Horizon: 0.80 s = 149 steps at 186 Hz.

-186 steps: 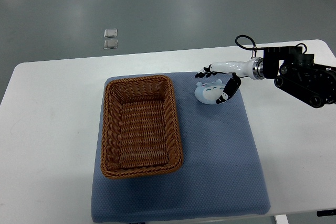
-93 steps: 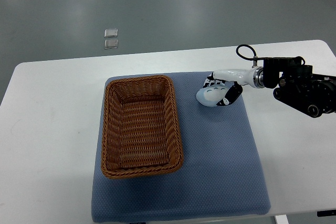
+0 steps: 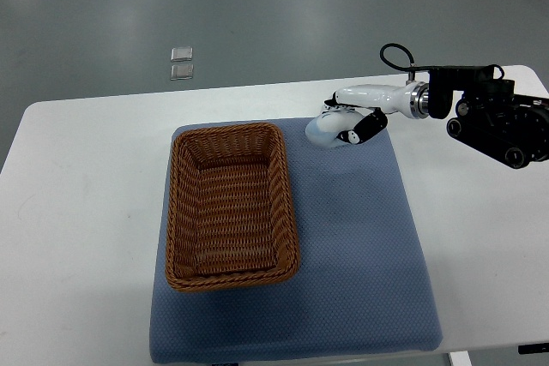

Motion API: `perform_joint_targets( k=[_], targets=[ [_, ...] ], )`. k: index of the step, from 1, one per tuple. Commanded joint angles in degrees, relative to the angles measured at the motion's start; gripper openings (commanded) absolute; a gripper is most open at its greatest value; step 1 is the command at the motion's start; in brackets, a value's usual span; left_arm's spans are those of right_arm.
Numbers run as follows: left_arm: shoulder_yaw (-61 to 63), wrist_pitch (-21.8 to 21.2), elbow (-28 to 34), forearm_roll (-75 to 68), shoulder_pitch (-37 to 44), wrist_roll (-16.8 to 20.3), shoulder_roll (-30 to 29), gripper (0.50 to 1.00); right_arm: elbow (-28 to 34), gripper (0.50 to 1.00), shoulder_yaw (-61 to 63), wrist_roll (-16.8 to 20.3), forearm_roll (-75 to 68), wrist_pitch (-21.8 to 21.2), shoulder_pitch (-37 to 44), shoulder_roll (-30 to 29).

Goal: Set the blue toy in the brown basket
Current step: 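Carry the held toy with the right hand over the wicker basket, then lower the toy into the basket and open the right hand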

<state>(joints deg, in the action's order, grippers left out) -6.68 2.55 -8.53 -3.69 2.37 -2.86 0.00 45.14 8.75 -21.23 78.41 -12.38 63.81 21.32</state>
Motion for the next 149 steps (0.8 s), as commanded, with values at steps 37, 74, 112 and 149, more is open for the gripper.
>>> perform_joint_targets(
  k=[37, 74, 112, 149],
  targets=[
    [0.00, 0.00, 0.00, 0.00, 0.00, 0.04, 0.00, 1.000, 2.67, 0.500, 0.04, -6.90, -0.01, 0.16, 4.22, -4.97],
    [0.00, 0.00, 0.00, 0.00, 0.00, -0.05, 0.00, 1.000, 2.76, 0.500, -0.67, -6.81, 1.05, 0.07, 5.36, -12.18],
    [0.00, 0.00, 0.00, 0.00, 0.00, 0.04, 0.00, 1.000, 2.67, 0.500, -4.97, -6.28, 2.19, 0.60, 5.28, -16.75],
    [0.00, 0.00, 0.00, 0.00, 0.00, 0.04, 0.00, 1.000, 2.15, 0.500, -6.64, -6.19, 2.19, 0.69, 4.04, -18.51]
  ],
)
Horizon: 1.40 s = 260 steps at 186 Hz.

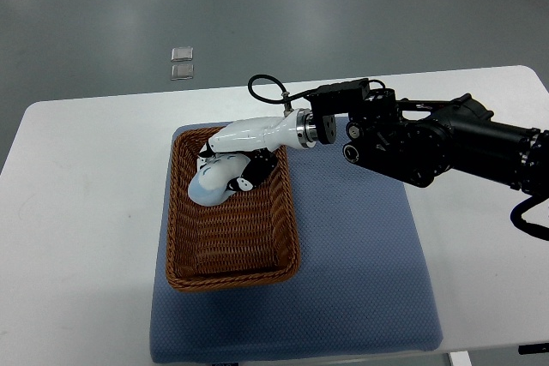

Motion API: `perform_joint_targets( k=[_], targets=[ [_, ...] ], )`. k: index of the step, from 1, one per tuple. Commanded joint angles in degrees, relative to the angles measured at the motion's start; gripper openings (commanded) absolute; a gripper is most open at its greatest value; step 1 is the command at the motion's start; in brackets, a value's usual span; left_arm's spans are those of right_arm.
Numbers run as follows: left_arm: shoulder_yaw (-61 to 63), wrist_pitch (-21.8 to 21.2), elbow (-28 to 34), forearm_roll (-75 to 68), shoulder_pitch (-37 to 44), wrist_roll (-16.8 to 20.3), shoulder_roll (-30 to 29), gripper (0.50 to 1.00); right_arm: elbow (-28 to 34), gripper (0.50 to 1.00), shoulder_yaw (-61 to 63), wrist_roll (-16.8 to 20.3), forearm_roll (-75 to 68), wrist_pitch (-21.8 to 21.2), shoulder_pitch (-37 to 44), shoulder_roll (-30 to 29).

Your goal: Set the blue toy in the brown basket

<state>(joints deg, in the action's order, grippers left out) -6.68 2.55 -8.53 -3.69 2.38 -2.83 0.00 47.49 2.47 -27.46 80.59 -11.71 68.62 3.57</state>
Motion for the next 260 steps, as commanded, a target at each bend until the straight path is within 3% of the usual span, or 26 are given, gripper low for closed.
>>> perform_joint_targets(
  k=[1, 10, 12, 15, 25, 38, 46, 90, 130, 147, 165, 212, 260],
  targets=[
    [0.00, 0.00, 0.00, 0.00, 0.00, 0.01, 0.00, 1.000, -0.20, 0.500, -0.36, 0.04, 0.01, 0.02, -0.86, -0.76],
    [0.00, 0.00, 0.00, 0.00, 0.00, -0.08, 0.00, 1.000, -0.20, 0.500, -0.36, 0.04, -0.08, 0.02, -0.95, -0.76],
    [0.00, 0.00, 0.00, 0.00, 0.00, 0.01, 0.00, 1.000, -0.20, 0.521, -0.36, 0.04, -0.08, 0.02, -1.04, -0.76],
    [0.00, 0.00, 0.00, 0.00, 0.00, 0.01, 0.00, 1.000, -0.20, 0.604, -0.27, 0.04, -0.43, 0.02, -1.04, -0.76],
    [0.00, 0.00, 0.00, 0.00, 0.00, 0.01, 0.00, 1.000, -0.20, 0.750, -0.19, 0.04, -0.87, -0.07, -1.47, -0.76],
    [0.00, 0.00, 0.00, 0.00, 0.00, 0.01, 0.00, 1.000, -0.20, 0.862, -0.10, -0.05, -1.05, -0.07, -1.91, -0.67],
    [0.00, 0.00, 0.00, 0.00, 0.00, 0.01, 0.00, 1.000, -0.20, 0.893, 0.17, 0.04, -1.13, -0.33, -1.91, -0.49],
    [0.00, 0.00, 0.00, 0.00, 0.00, -0.08, 0.00, 1.000, -0.38, 0.895, 2.54, 0.66, -6.23, -1.13, -2.00, 0.47],
    [0.00, 0.00, 0.00, 0.00, 0.00, 0.01, 0.00, 1.000, -0.47, 0.895, 9.13, 6.98, -19.50, -6.22, -3.23, 3.37],
    [0.00, 0.00, 0.00, 0.00, 0.00, 0.01, 0.00, 1.000, -1.26, 0.895, 14.14, 11.28, -27.23, -7.80, -5.69, 4.69],
    [0.00, 0.00, 0.00, 0.00, 0.00, -0.08, 0.00, 1.000, -1.79, 0.895, 17.92, 15.86, -33.47, -7.89, -8.94, 6.36],
    [0.00, 0.00, 0.00, 0.00, 0.00, 0.01, 0.00, 1.000, -3.54, 0.897, 29.43, 22.54, -52.19, -7.54, -17.38, 9.26],
    [0.00, 0.00, 0.00, 0.00, 0.00, -0.08, 0.00, 1.000, -6.00, 0.897, 32.25, 25.44, -72.24, -5.61, -21.78, 9.53]
  ],
)
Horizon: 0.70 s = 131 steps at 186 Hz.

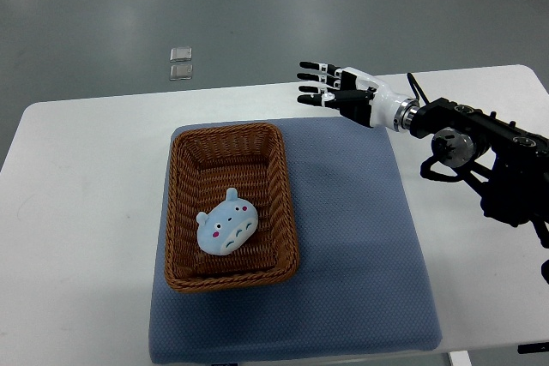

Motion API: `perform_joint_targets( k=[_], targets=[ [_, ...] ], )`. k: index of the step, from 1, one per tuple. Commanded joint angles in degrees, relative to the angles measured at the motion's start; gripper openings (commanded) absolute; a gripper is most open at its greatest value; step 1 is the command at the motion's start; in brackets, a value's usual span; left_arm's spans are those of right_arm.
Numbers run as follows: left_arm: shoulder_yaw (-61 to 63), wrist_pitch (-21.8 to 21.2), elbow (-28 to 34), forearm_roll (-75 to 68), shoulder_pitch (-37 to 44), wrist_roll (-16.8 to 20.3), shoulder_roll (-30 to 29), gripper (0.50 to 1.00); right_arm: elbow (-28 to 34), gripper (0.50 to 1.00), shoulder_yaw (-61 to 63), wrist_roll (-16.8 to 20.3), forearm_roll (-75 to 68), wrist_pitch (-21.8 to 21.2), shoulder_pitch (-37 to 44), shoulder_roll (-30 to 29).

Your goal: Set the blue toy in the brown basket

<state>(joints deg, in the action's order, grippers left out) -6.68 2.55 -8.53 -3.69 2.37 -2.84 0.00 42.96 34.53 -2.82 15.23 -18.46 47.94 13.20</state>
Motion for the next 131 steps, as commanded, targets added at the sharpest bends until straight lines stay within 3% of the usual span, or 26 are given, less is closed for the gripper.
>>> perform_joint_targets(
  k=[1, 131],
  targets=[
    [0.00, 0.00, 0.00, 0.00, 0.00, -0.06, 0.00, 1.000, -1.65, 0.897, 0.19, 0.88, -7.41, 1.24, -1.18, -0.10],
    [0.00, 0.00, 0.00, 0.00, 0.00, 0.03, 0.00, 1.000, -2.62, 0.913, 0.36, 0.27, -11.90, 1.94, -3.03, -1.15]
  ],
)
